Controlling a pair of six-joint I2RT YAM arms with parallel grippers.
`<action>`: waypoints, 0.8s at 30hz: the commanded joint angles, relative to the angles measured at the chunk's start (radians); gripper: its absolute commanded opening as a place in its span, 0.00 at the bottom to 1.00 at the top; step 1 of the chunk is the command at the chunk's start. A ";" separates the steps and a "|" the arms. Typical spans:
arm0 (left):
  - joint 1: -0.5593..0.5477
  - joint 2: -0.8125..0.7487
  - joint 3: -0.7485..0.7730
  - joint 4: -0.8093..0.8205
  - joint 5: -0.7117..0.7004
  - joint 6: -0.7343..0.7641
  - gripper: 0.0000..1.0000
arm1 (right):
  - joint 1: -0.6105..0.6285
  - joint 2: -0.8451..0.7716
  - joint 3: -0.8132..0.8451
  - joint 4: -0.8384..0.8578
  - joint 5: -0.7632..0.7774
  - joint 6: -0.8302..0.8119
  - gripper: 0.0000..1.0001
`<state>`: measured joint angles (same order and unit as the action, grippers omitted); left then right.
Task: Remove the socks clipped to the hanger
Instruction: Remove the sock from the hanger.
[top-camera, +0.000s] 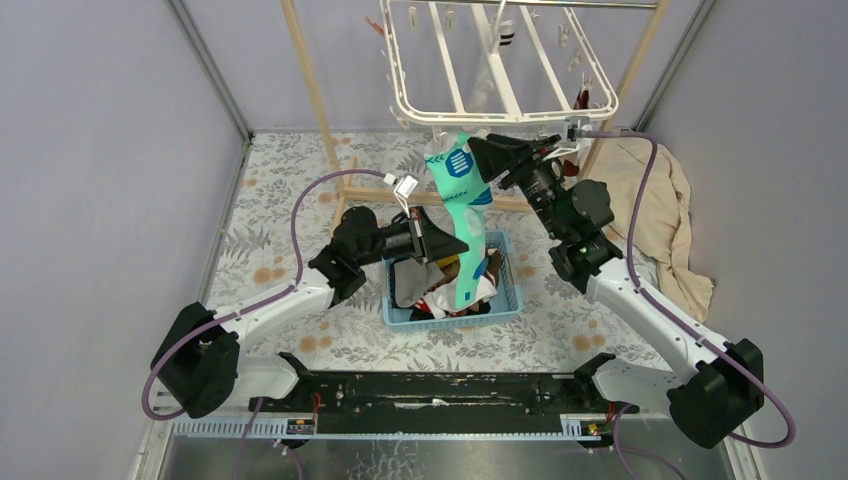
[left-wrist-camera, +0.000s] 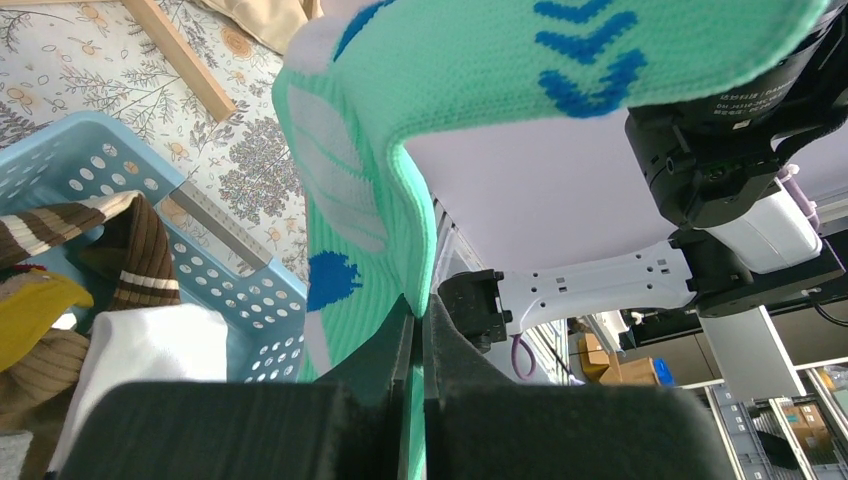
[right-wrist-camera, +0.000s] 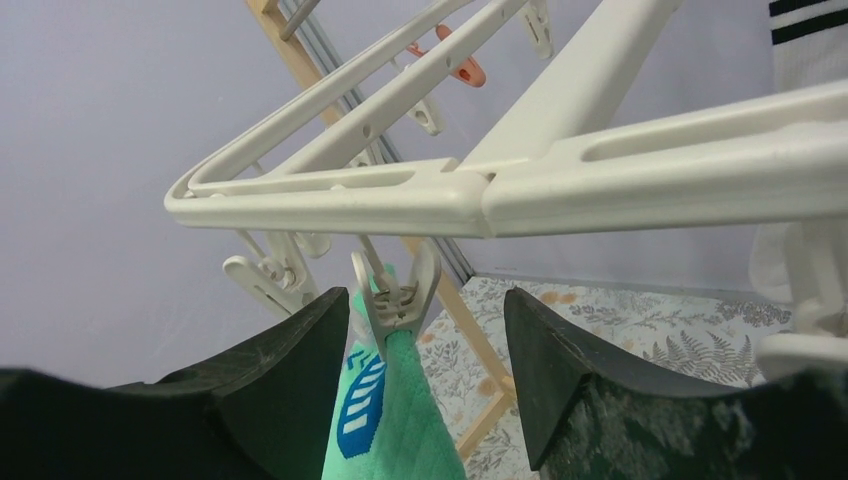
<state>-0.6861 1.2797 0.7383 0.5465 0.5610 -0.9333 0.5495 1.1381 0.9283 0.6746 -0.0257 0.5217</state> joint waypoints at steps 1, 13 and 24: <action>0.003 -0.023 -0.011 0.071 0.016 -0.008 0.00 | -0.006 -0.003 0.053 0.112 0.047 0.003 0.65; 0.004 -0.020 -0.018 0.072 0.014 -0.010 0.00 | -0.005 0.022 0.077 0.143 0.030 0.019 0.32; 0.003 -0.076 -0.053 0.008 -0.018 0.027 0.00 | -0.006 0.012 0.083 0.099 0.031 0.010 0.19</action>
<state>-0.6861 1.2613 0.7086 0.5381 0.5556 -0.9287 0.5488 1.1625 0.9527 0.7460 -0.0113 0.5438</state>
